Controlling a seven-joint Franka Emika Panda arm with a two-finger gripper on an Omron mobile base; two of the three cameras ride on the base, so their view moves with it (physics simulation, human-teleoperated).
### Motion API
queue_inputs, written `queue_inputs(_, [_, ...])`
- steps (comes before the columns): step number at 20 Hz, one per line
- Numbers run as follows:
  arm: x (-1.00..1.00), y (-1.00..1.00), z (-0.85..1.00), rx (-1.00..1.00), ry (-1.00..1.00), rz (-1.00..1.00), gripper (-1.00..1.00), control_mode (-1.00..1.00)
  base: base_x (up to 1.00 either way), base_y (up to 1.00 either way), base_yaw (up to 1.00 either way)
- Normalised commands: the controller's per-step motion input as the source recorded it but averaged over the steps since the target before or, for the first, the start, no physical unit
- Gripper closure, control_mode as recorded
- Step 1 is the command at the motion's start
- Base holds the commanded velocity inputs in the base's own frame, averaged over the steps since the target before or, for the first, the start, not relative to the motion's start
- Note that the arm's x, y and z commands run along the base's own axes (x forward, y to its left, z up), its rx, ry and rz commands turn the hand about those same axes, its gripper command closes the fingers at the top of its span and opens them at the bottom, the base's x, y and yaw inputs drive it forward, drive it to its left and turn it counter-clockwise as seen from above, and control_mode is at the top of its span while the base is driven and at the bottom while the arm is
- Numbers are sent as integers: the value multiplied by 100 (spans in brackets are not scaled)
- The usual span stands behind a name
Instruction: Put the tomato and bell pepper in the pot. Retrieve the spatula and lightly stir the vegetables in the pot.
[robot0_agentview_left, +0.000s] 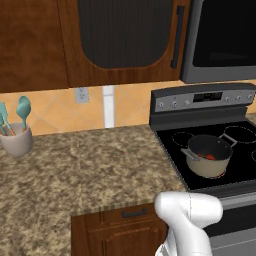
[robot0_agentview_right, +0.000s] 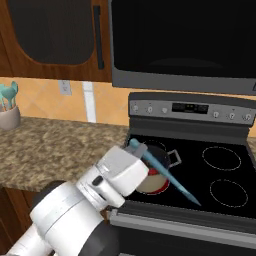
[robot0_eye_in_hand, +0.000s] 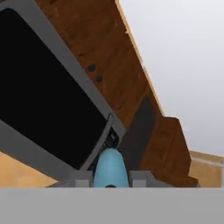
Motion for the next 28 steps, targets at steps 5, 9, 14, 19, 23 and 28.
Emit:
queue_inputs(5, [2,99,28,-11,-96,-15,100,-100,0,0,0])
queue_inputs(9, [28,100,55,13,-72,17,100,-100,0,0,0])
queue_inputs(14, [34,97,17,-24,-90,11,100,-100,0,0,0])
queue_inputs(19, [1,67,8,-96,-49,-24,100,-100,0,0,0])
queue_inputs(23, [-1,0,-4,-100,-9,-41,100,-100,0,0,0])
queue_inputs(28, [-10,-24,-20,-93,-1,-57,100,-100,0,0,0])
